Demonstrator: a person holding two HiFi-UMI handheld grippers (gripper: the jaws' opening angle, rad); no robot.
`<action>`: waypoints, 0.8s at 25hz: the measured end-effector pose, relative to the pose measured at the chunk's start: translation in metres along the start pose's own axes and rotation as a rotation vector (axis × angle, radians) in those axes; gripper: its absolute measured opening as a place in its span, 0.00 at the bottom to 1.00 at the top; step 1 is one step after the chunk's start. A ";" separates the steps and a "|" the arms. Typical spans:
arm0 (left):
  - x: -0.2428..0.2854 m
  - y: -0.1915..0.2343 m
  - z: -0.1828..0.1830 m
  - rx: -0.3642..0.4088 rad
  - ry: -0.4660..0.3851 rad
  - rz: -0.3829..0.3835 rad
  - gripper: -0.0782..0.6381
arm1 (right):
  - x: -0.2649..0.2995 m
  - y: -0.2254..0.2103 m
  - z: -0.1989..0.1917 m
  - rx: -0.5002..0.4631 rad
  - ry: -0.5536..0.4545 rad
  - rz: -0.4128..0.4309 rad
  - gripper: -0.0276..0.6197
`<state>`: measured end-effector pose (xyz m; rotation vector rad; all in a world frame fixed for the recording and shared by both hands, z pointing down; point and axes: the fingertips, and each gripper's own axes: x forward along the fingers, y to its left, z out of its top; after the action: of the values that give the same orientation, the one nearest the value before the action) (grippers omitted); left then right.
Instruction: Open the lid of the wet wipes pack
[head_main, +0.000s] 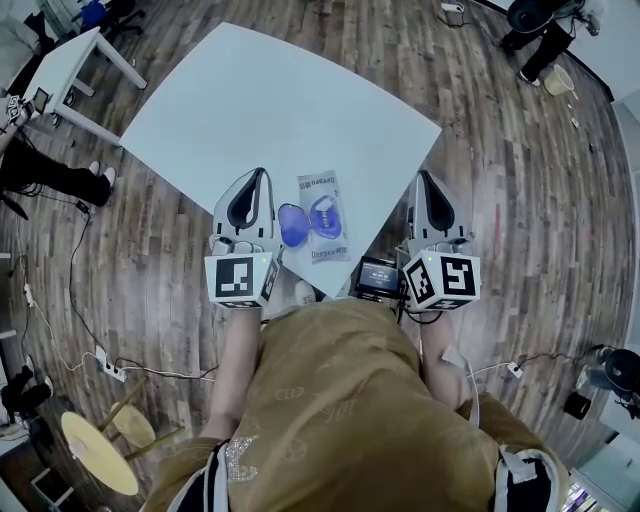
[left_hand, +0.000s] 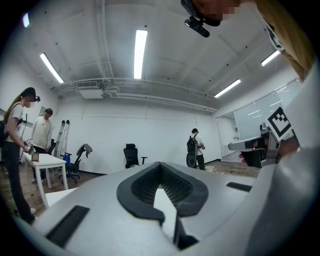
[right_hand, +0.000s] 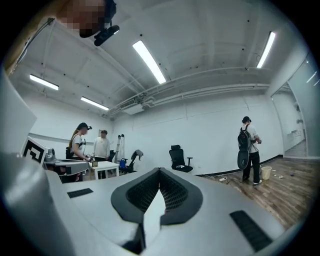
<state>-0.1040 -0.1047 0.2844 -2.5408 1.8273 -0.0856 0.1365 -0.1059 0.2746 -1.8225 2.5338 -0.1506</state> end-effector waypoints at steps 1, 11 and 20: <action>0.000 0.000 0.001 0.006 -0.001 0.002 0.11 | 0.000 -0.002 0.003 -0.006 -0.007 -0.011 0.06; -0.004 0.003 0.003 0.014 -0.002 0.031 0.11 | 0.003 -0.006 0.010 -0.038 -0.015 -0.036 0.06; -0.009 0.013 -0.002 0.021 0.004 0.053 0.11 | 0.007 -0.004 0.003 -0.055 0.010 -0.050 0.06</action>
<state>-0.1190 -0.1002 0.2856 -2.4788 1.8832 -0.1088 0.1387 -0.1139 0.2723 -1.9109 2.5243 -0.0921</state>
